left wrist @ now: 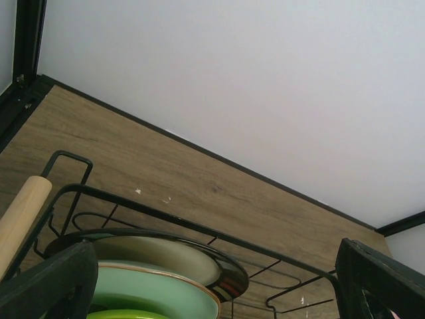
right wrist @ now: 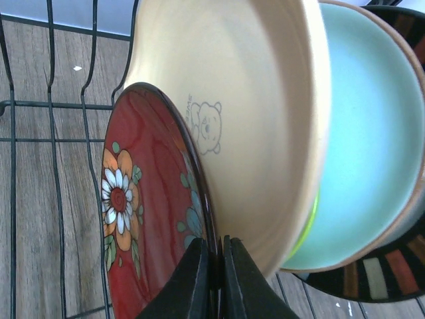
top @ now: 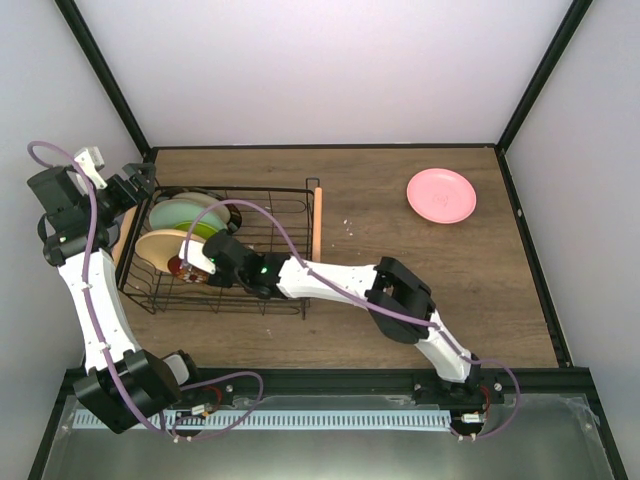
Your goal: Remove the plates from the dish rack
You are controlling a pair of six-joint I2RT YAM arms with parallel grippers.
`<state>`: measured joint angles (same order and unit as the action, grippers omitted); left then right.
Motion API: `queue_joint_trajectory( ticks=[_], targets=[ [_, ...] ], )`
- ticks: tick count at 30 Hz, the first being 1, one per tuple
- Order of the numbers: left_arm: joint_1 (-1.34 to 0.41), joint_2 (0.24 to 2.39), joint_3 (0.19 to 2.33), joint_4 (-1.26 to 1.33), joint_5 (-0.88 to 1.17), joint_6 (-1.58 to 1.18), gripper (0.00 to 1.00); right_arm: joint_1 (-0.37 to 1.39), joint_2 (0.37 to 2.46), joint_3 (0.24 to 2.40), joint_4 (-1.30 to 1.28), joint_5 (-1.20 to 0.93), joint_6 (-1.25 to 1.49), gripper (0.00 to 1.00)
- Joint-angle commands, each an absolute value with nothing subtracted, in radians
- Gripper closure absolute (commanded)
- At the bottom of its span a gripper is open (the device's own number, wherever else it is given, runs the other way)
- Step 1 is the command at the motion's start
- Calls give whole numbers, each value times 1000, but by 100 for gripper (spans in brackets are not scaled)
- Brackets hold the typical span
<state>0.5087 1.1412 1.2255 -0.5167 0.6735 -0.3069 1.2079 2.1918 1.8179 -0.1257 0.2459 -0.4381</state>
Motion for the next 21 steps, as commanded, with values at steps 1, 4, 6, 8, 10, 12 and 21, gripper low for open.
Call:
queue_joint_trajectory(
  ticks=[1, 4, 6, 8, 10, 12, 21],
  targets=[
    [505, 1124, 1217, -490, 692, -317, 0, 1214, 2091, 1820, -122, 245, -455, 99],
    [505, 1129, 1221, -484, 694, -320, 0, 1216, 2062, 1805, -133, 228, -446, 99],
    [505, 1132, 1223, -480, 695, -322, 0, 1216, 2039, 1790, -138, 209, -441, 99],
    [505, 1134, 1223, -479, 695, -323, 0, 1216, 2019, 1778, -152, 191, -442, 99],
    [503, 1136, 1223, -477, 698, -324, 0, 1216, 2003, 1775, -172, 181, -437, 99],
    [504, 1136, 1223, -475, 698, -324, 0, 1216, 1983, 1769, -190, 166, -428, 99],
    [503, 1137, 1214, -458, 706, -335, 0, 1216, 1851, 1672, -192, 85, -402, 99]
  ],
)
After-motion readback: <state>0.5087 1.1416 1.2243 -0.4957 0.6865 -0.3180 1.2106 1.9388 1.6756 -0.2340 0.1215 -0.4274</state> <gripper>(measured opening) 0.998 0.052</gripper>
